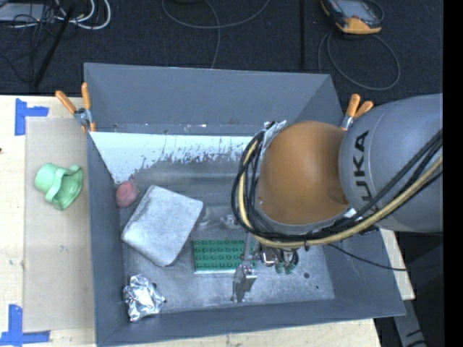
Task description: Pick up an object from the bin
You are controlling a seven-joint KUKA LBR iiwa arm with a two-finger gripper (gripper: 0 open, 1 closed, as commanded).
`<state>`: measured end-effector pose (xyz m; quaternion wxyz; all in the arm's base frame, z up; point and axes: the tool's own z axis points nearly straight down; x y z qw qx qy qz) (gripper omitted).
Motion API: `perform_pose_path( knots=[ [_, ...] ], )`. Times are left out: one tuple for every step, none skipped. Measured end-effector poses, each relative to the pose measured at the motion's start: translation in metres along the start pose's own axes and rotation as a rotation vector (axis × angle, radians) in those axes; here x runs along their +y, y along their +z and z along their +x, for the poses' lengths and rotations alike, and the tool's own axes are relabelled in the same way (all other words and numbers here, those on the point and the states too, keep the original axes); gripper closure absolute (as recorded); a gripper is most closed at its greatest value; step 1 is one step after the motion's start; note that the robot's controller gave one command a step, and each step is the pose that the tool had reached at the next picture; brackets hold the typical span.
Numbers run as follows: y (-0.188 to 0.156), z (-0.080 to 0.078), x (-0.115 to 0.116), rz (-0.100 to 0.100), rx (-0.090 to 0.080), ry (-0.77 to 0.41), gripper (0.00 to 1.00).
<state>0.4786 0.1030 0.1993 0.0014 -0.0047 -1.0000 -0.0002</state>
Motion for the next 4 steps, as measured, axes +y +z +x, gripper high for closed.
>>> perform_pose_path(
  knots=[
    [0.126,-0.052,0.015,0.000,-0.002,0.001,0.00],
    [0.121,-0.053,0.016,-0.002,-0.007,0.004,1.00],
    [0.013,-0.058,0.032,-0.002,-0.010,-0.031,1.00],
    [-0.031,-0.040,0.017,0.001,-0.005,-0.383,1.00]
  ],
)
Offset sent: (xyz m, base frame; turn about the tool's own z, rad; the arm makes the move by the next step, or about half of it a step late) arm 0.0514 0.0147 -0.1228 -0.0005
